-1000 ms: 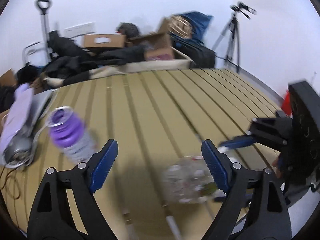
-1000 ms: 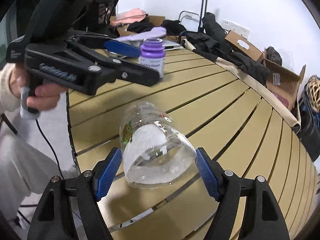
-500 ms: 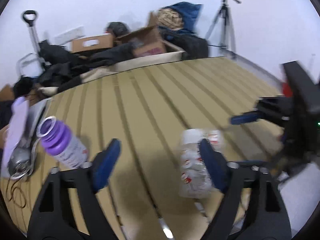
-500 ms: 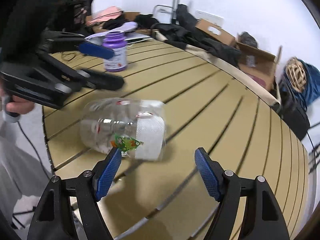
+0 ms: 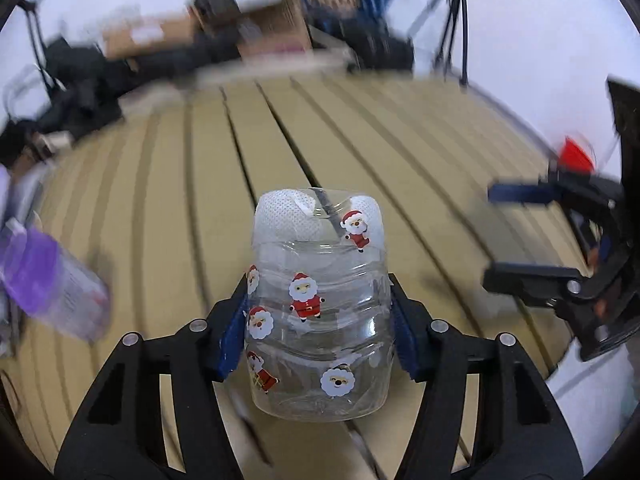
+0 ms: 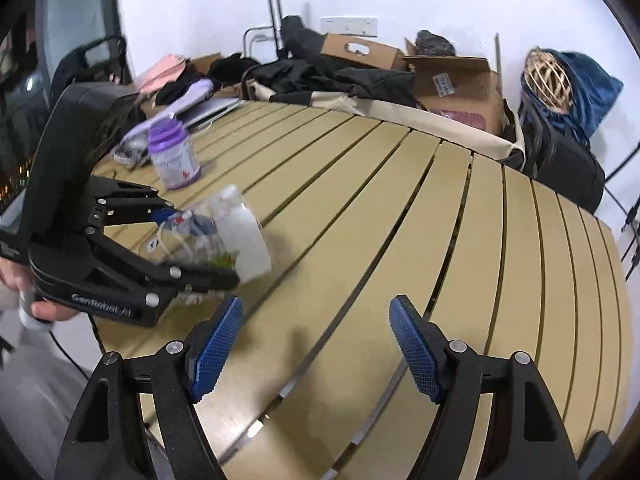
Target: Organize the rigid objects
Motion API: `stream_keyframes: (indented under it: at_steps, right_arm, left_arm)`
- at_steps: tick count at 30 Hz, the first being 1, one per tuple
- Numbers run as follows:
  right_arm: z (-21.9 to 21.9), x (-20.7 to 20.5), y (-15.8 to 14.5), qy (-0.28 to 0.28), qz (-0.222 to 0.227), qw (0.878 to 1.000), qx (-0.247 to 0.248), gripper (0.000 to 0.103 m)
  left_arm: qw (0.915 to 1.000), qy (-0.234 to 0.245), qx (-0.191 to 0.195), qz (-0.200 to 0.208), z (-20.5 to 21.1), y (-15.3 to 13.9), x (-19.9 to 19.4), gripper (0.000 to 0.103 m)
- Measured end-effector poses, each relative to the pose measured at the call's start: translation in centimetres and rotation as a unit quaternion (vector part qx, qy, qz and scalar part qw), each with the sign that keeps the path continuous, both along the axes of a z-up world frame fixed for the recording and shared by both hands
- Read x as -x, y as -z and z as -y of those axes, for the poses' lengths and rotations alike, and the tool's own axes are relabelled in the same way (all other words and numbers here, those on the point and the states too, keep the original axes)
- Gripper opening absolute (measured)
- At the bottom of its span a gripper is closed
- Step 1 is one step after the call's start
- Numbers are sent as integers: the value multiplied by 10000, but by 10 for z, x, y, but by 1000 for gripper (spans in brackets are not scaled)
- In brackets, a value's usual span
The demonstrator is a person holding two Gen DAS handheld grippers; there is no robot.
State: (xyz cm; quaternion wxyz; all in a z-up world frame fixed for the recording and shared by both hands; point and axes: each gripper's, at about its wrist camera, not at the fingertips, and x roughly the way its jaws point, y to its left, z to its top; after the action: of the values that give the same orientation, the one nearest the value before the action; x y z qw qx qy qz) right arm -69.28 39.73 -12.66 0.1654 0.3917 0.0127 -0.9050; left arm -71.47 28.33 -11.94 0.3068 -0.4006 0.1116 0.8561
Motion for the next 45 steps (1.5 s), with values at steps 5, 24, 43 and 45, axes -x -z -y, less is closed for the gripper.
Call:
stream_keyframes:
  at_steps: [5,24,43,45]
  right_arm:
    - [-17,24,-39,103,-267,9817,1881,90]
    - [41,122,-81,407,-132,9700,2394,64]
    - [76,157,-71,816,-467,9949,359,66]
    - [84,158,-56,774,-421,9961,62,67]
  left_arm:
    - [9932,130,-239,-1132,16,-39,16,57]
    - [9771,1128,-411,-1758,14,-96,63,93]
    - [9840,358,-1450,-974,95,-77,120,103]
    - [9832,305,-1463,-1052,99,-74,98,103]
